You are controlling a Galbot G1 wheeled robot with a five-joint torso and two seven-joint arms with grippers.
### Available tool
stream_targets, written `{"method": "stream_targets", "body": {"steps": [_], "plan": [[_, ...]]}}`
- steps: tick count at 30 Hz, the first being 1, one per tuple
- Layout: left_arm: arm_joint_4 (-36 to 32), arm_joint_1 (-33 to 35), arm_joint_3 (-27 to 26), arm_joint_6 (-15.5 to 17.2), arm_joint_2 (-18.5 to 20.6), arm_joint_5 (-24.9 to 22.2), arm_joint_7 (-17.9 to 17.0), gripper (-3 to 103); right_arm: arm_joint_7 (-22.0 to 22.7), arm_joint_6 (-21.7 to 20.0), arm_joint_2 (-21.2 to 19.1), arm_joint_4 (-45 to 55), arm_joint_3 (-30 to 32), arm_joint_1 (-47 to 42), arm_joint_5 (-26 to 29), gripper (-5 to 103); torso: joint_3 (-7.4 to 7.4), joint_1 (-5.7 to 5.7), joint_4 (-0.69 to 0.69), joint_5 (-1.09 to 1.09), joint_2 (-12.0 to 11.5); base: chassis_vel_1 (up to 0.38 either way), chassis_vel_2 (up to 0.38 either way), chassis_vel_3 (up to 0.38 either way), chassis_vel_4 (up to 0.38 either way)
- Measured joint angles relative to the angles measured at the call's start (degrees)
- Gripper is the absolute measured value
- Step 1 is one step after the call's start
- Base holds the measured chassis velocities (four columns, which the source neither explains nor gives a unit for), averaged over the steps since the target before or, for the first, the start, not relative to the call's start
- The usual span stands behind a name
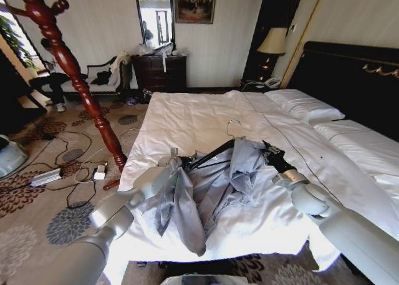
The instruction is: Pick up the clothes from the bed and hang them on the clothes hanger.
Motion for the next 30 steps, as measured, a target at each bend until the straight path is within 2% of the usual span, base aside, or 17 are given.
{"method": "stream_targets", "body": {"steps": [1,3,5,6,15,19,24,30], "plan": [[0.0,0.0,0.0,0.0,0.0,0.0,0.0,22,0.0,0.0,0.0,0.0,0.0,0.0,0.0,16,0.0,0.0,0.0,0.0,0.0,0.0,0.0,0.0,0.0],[-0.2,0.2,0.0,-0.1,0.2,0.0,0.0,11,0.0,0.0,0.1,0.0,-0.3,0.2,0.0,16,0.0,0.0,-0.01,0.0,0.0,0.0,0.0,0.0,0.0],[-0.3,0.2,0.0,-0.1,0.3,0.0,0.0,11,0.0,0.0,0.2,-0.1,-0.3,0.3,0.0,16,0.0,0.0,-0.01,0.0,0.0,0.0,0.0,0.0,0.0],[-0.9,0.3,0.1,-0.1,0.7,-0.2,-0.1,2,0.1,0.0,0.2,-0.2,-0.5,0.5,0.0,16,0.0,0.0,-0.01,0.0,0.0,0.0,0.0,0.0,0.0],[-1.8,0.7,-0.2,-0.4,1.2,-0.4,-1.1,0,0.2,0.0,0.3,-0.2,-0.6,0.6,-0.1,16,0.0,0.0,-0.01,0.0,0.0,0.0,0.0,0.0,0.0],[-5.4,1.6,-1.3,-1.0,2.5,-1.1,-2.3,0,0.4,0.0,0.2,-0.2,-0.2,0.4,0.0,16,0.01,0.0,-0.02,-0.01,0.0,0.0,0.0,0.0,0.0],[-17.6,3.2,-0.8,-1.8,11.0,-3.0,-4.5,0,1.2,0.4,1.0,-1.7,0.2,0.4,0.5,16,0.01,0.0,0.03,-0.01,0.0,0.0,0.0,0.0,0.0],[-24.3,4.1,-0.6,-2.1,15.4,-5.6,-5.7,0,1.4,0.3,1.4,-2.5,0.1,1.3,1.4,16,0.01,0.0,-0.02,-0.01,0.0,0.0,0.0,0.0,0.0]]}}
